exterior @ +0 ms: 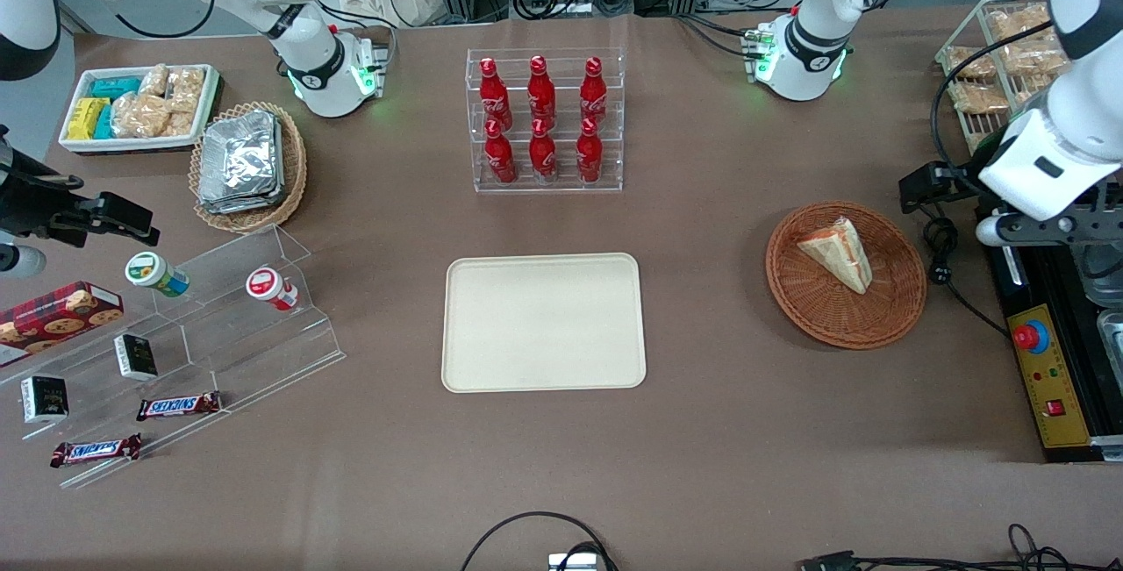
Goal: Place sandwich from basket to tray
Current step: 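Move the left gripper over the wrapped sandwich in the wicker basket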
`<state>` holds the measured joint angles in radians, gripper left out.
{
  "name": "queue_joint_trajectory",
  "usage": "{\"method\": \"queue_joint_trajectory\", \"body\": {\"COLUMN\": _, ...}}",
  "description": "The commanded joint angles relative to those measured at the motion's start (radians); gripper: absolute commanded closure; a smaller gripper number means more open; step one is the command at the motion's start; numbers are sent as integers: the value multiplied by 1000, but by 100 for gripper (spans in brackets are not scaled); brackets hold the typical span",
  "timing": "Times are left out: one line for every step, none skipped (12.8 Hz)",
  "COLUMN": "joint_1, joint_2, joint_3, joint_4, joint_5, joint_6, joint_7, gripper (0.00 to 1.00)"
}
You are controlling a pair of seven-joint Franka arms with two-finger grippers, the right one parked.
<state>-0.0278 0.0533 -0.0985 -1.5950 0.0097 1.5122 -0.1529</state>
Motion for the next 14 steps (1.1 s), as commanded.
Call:
{"method": "queue_joint_trajectory", "body": {"joint_1": -23, "joint_2": -94, "joint_3": 2, "joint_4": -164, "joint_5": 6, "joint_6": 90, "joint_7": -104, "gripper": 0}}
{"method": "queue_joint_trajectory", "body": {"joint_1": -23, "joint_2": -130, "joint_3": -1, "joint_4": -233, "joint_5": 6, "joint_6": 139, "joint_7": -132, "gripper": 0}}
{"method": "queue_joint_trajectory", "body": {"joint_1": -23, "joint_2": -169, "joint_3": -3, "joint_4": -311, "joint_5": 6, "joint_6": 191, "joint_7": -154, "gripper": 0}}
{"method": "queue_joint_trajectory", "body": {"joint_1": -23, "joint_2": -209, "joint_3": -3, "joint_4": -394, "joint_5": 6, "joint_6": 251, "joint_7": -183, "gripper": 0}}
{"method": "queue_joint_trajectory", "body": {"joint_1": -23, "joint_2": -243, "joint_3": -3, "joint_4": -472, "joint_5": 4, "joint_6": 313, "joint_7": -224, "gripper": 0}}
{"method": "queue_joint_trajectory", "body": {"joint_1": -21, "joint_2": -263, "joint_3": -3, "joint_4": -535, "joint_5": 4, "joint_6": 363, "joint_7": -259, "gripper": 0}}
{"method": "queue_joint_trajectory", "body": {"joint_1": -21, "joint_2": -283, "joint_3": -3, "joint_4": -598, "joint_5": 3, "joint_6": 423, "joint_7": -284, "gripper": 0}}
{"method": "queue_joint_trajectory", "body": {"joint_1": -21, "joint_2": -288, "joint_3": -3, "joint_4": -629, "joint_5": 3, "joint_6": 452, "joint_7": -306, "gripper": 0}}
{"method": "queue_joint_trajectory", "body": {"joint_1": -20, "joint_2": -283, "joint_3": -3, "joint_4": -641, "joint_5": 3, "joint_6": 462, "joint_7": -325, "gripper": 0}}
{"method": "queue_joint_trajectory", "body": {"joint_1": -18, "joint_2": -280, "joint_3": -3, "joint_4": -651, "joint_5": 1, "joint_6": 468, "joint_7": -362, "gripper": 0}}
{"method": "queue_joint_trajectory", "body": {"joint_1": -12, "joint_2": -279, "joint_3": -1, "joint_4": -667, "joint_5": 1, "joint_6": 480, "joint_7": -396, "gripper": 0}}
{"method": "queue_joint_trajectory", "body": {"joint_1": -8, "joint_2": -280, "joint_3": 0, "joint_4": -696, "joint_5": -1, "joint_6": 511, "joint_7": -411, "gripper": 0}}
{"method": "queue_joint_trajectory", "body": {"joint_1": -3, "joint_2": -283, "joint_3": 3, "joint_4": -729, "joint_5": -1, "joint_6": 540, "joint_7": -424, "gripper": 0}}
{"method": "queue_joint_trajectory", "body": {"joint_1": 6, "joint_2": -285, "joint_3": 5, "joint_4": -756, "joint_5": -1, "joint_6": 572, "joint_7": -431, "gripper": 0}}
